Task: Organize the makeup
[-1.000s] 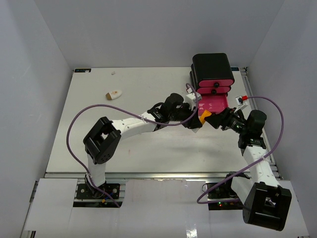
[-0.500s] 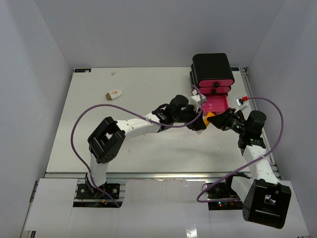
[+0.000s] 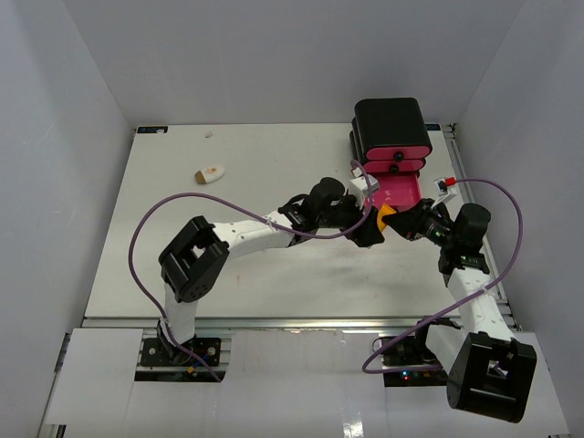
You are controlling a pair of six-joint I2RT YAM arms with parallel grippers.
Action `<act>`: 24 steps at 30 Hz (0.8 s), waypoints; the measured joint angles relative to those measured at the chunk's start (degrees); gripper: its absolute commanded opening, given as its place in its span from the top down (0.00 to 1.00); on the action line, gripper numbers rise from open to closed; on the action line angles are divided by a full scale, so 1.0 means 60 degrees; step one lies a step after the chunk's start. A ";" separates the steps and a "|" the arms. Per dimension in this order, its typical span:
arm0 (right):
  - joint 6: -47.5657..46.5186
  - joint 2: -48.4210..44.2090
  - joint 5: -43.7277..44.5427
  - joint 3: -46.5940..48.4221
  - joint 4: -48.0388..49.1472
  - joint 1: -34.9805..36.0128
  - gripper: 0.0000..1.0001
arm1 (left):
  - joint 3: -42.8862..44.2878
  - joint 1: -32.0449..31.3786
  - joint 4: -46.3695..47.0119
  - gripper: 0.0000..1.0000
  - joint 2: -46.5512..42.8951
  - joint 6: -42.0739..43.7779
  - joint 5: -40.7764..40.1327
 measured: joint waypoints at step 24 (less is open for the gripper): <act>-0.0132 0.2282 0.1755 0.1085 0.0867 -0.0475 0.92 | -0.4684 0.1225 -0.2701 0.02 -0.7301 0.2237 -0.4604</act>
